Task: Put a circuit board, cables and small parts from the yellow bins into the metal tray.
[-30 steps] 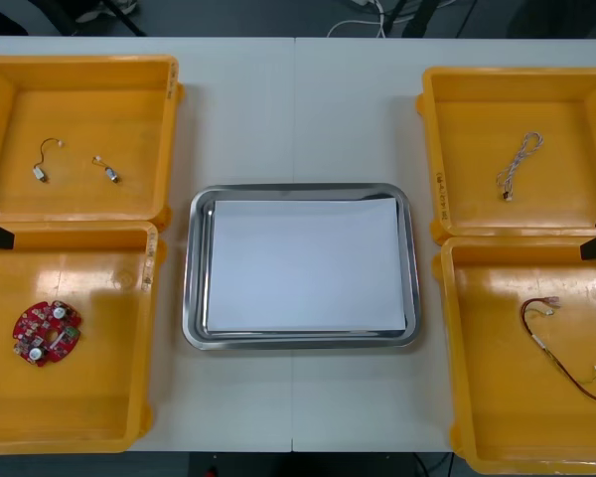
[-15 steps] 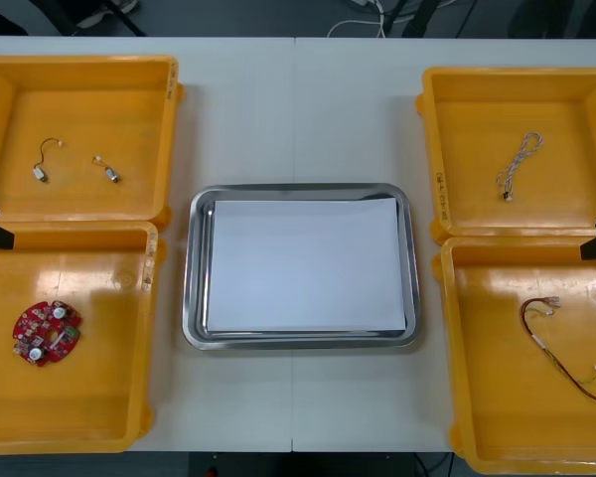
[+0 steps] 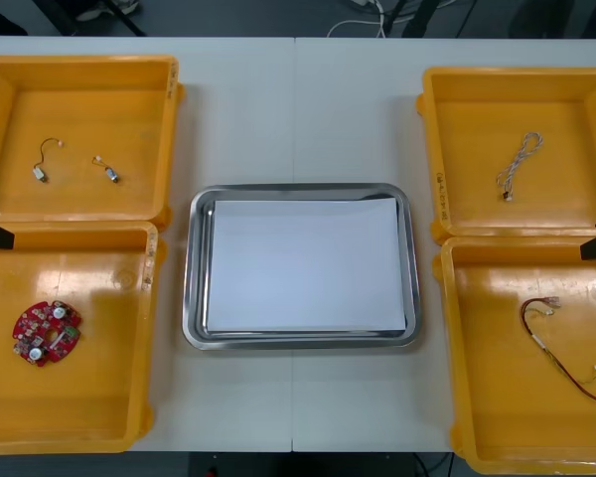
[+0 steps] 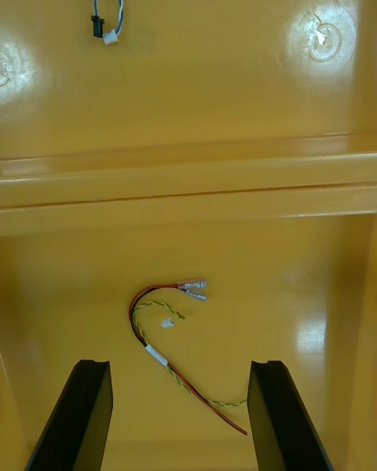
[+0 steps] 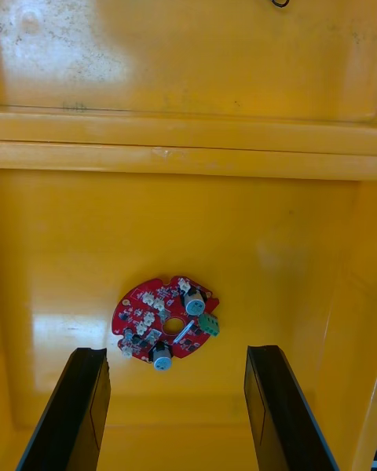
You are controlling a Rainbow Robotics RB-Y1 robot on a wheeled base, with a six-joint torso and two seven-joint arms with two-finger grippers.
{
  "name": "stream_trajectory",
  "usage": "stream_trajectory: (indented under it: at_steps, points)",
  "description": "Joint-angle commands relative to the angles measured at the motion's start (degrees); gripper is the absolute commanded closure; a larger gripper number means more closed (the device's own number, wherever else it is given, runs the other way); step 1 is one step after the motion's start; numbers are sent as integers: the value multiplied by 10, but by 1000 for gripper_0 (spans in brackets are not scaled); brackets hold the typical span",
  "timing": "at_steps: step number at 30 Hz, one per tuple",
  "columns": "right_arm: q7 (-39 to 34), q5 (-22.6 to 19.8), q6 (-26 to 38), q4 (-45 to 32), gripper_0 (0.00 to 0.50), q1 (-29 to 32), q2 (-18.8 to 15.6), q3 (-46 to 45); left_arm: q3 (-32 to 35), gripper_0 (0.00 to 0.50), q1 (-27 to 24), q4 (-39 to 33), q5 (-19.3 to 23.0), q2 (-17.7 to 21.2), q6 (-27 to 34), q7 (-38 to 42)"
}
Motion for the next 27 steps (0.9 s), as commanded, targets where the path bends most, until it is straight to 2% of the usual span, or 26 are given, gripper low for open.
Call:
stream_trajectory:
  at_steps: [1,27]
  points:
    - [4,0,3,-15,0,4,5,-19,-4,0,-18,-1,4,23,-6,-39]
    - [4,0,3,-15,0,4,5,-19,-4,0,-18,-1,4,23,-6,-39]
